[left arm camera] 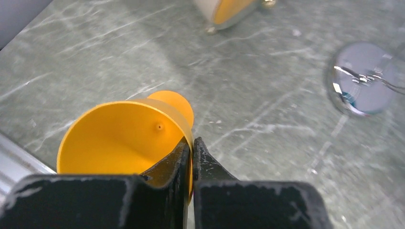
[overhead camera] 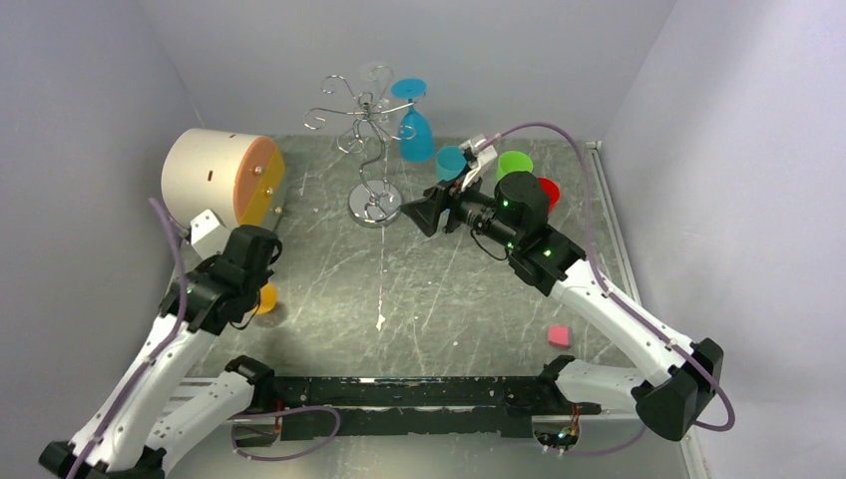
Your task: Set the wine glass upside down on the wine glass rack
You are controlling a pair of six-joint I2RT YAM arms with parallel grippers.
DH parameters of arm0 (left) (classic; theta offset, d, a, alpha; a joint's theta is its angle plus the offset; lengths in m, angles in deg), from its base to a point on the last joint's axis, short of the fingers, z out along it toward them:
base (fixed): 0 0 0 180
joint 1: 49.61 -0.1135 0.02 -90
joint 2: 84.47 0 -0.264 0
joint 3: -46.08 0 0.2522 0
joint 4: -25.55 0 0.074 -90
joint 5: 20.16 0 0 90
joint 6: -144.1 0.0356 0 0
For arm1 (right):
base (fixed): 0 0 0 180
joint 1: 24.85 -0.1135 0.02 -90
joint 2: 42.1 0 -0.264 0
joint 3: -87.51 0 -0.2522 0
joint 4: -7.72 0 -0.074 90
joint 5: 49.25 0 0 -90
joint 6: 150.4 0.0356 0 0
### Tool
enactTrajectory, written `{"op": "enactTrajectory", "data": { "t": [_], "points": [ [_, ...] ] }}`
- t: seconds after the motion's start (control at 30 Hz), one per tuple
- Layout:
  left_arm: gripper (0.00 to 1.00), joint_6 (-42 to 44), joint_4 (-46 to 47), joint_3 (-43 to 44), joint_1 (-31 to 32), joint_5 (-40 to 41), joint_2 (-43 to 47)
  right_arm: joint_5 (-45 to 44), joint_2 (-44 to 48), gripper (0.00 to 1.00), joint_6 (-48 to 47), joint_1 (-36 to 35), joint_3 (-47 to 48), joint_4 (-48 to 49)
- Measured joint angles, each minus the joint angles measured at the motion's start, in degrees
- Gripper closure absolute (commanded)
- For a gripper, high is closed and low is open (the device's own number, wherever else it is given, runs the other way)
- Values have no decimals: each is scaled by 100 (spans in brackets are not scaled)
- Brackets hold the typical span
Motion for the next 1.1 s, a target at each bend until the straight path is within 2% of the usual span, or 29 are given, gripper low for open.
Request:
{"op": "enactTrajectory", "data": {
  "t": [0.17, 0.37, 0.53, 0.8, 1.0, 1.1],
  "points": [
    [93, 1414, 627, 315, 0, -1029, 769, 212, -59, 40, -719, -398, -345, 776],
    [93, 2879, 1379, 420, 0, -3036, 1733, 675, -2, 44, -1777, -719, -1423, 2138],
    [93, 3567, 1478, 807, 0, -4264, 1808, 1453, -59, 46, -3191, -964, -1722, 2837],
    [93, 4074, 1458, 1032, 0, -5786, 1716, 2188, -214, 46, -5980, -1611, -2494, 3134],
    [93, 4094, 1456, 1032, 0, -6513, 1692, 2208, -280, 49, -7783, -1952, -2664, 2964],
    [93, 4094, 1456, 1032, 0, -6738, 1690, 2041, -310, 50, -8371, -2131, -2662, 2881]
  ]
}}
